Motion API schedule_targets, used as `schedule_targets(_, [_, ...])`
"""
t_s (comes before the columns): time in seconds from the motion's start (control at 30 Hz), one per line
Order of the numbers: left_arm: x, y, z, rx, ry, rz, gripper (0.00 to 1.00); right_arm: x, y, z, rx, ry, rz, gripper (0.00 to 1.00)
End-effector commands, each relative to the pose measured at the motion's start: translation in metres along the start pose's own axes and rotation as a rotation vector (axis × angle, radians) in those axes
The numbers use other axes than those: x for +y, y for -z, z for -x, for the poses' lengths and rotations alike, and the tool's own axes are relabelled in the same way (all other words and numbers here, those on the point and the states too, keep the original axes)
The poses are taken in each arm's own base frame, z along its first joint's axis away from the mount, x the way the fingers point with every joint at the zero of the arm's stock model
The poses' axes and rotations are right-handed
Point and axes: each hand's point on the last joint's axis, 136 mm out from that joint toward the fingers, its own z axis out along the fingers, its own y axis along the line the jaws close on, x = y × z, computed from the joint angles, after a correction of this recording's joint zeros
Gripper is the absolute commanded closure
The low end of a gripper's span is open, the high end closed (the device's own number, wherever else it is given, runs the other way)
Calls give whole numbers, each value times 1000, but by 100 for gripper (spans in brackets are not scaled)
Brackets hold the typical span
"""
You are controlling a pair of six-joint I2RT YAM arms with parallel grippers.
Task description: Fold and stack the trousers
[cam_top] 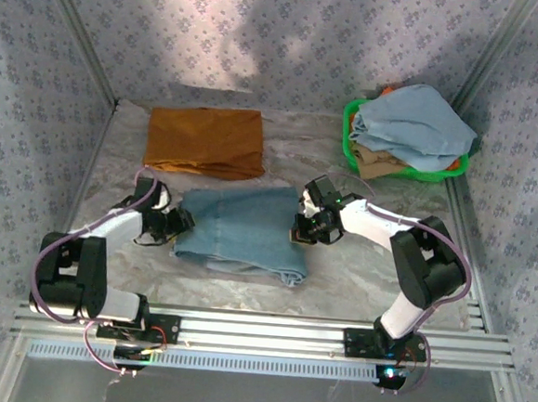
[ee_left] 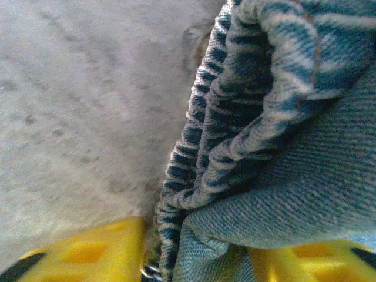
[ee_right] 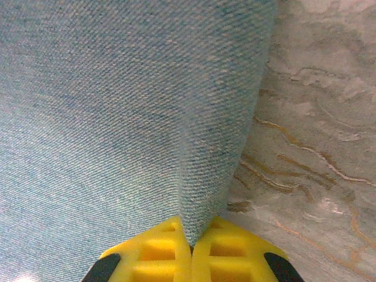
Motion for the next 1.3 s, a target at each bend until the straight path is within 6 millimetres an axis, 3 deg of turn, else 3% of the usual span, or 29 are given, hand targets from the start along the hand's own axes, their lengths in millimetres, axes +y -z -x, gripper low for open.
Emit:
schedule_targets(0.0, [3,-13,-32,100,37,-28,59,-7,-3,-2,14,2,-23,100])
schedule_targets(0.1, [6,-7,-39,97,48,-11,70,-7,-2,1,7,-2,-20,100])
schedule_targets(0.2, [7,-1,-43,87,50,-7,88,-6,0,5,-3,-10,-23,100])
schedule_targets(0.23, [7,2,-42,79,43,-4,98,-5,2,6,-10,-14,-19,100])
schedule_targets(0.27, [5,5,-41,71,37,-9,100,-4,5,7,-18,-19,-15,100])
schedule_targets(0.6, [-49,69,-11,-51,-30,-120,100,19,61,21,-174,-14,21,100])
schedule_targets(0.8, [-68,96,-7,-93,-69,-149,100,28,80,23,-218,3,24,100])
schedule_targets(1.07, [-92,145,4,-196,-165,-159,100,58,126,31,-319,61,39,100])
schedule_targets(1.27, [-104,169,38,-311,-221,-110,100,78,145,51,-380,102,49,100])
